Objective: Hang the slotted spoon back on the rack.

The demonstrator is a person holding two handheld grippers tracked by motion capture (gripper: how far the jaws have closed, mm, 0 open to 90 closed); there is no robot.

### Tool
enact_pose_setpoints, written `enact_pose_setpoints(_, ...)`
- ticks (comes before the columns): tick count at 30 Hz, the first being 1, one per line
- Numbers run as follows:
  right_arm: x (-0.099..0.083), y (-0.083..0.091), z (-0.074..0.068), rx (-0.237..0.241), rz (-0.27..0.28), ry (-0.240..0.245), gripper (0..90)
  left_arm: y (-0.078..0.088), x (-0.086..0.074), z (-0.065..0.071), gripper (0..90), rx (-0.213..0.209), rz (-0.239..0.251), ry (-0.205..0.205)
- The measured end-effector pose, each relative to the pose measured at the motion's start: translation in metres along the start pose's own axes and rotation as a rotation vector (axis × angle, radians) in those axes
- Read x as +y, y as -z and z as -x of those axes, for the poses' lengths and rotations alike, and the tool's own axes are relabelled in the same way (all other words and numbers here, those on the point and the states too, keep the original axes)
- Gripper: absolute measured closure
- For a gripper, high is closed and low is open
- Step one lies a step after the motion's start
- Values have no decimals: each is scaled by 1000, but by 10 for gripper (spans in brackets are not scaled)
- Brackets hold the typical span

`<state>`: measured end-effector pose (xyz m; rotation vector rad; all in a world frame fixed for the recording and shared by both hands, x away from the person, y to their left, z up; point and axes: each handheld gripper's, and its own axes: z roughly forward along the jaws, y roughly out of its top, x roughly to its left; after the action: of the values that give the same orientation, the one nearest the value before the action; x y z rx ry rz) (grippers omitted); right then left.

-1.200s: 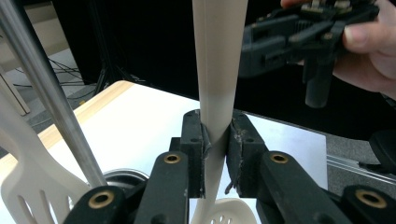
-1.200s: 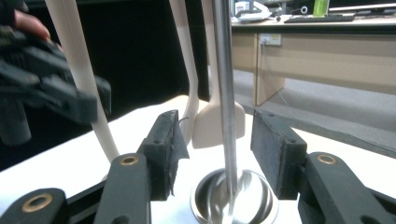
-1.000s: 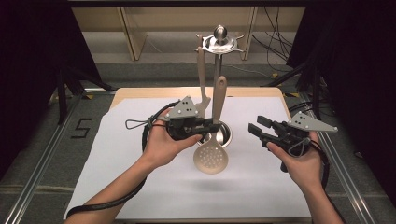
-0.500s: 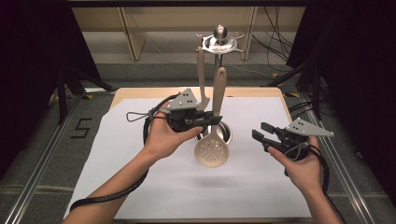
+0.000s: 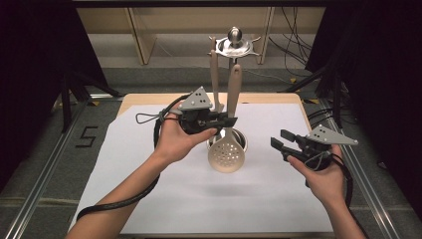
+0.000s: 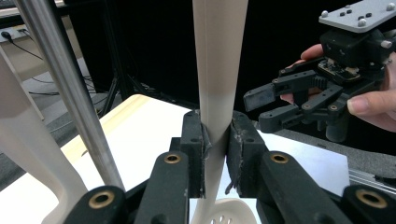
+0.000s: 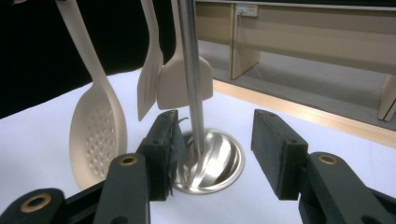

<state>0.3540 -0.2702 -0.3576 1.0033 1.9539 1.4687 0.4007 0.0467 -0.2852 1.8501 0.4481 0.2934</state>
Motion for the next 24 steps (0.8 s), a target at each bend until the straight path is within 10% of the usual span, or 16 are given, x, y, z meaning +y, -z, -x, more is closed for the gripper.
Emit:
enact_pose_setpoints(7, 2, 1, -1, 25, -13, -17, 523, -4, 5, -6, 777, -3, -4, -3)
enact_pose_setpoints(9, 2, 1, -1, 27, -15, -23, 523, -5, 7, -14, 777, -11, -6, -89)
enact_pose_setpoints(24, 2, 1, -1, 19, -21, -26, 522, -9, 3, -25, 776, -10, -19, -72)
